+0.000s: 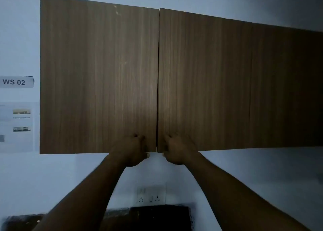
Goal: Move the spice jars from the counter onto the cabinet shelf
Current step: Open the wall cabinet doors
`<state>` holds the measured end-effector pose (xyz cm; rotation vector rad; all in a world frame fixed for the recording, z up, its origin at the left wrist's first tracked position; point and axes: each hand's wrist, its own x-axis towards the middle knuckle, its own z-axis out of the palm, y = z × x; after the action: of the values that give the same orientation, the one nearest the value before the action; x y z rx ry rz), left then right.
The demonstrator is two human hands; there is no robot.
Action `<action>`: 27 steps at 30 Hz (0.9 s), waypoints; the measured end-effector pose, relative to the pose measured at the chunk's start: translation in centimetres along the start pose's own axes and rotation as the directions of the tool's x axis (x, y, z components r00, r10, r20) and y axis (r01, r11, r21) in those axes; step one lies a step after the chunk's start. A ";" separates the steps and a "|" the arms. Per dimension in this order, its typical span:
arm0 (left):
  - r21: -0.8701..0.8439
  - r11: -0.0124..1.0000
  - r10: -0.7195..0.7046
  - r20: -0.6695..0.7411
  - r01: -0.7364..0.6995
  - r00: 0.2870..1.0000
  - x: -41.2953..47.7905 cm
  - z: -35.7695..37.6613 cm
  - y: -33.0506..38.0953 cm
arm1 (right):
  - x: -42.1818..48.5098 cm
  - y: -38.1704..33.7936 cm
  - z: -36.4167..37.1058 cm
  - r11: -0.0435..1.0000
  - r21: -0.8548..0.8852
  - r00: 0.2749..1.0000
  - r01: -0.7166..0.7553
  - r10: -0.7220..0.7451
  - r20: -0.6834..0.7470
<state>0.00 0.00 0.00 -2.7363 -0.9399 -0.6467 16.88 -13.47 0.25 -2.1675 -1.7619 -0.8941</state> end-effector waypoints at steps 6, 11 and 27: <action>-0.065 0.998 -0.020 0.001 0.020 1.000 0.0 0.7 0.2 | 0.1 0.0 1.8 0.896 0.356 0.965 -0.263 0.244 0.098; -0.341 0.939 -0.062 -0.043 0.044 0.997 -0.1 1.3 0.9 | -0.5 -1.4 2.5 0.068 0.795 0.732 -0.603 0.445 0.517; -0.766 0.643 -0.195 -0.162 0.002 0.967 0.4 2.9 2.7 | -1.7 -1.9 6.2 -0.675 0.699 0.648 -0.237 0.427 0.631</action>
<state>2.95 -1.02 -2.42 -3.1760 -0.9012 -1.6968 16.92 -11.16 -5.98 -0.9411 -0.3731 0.7859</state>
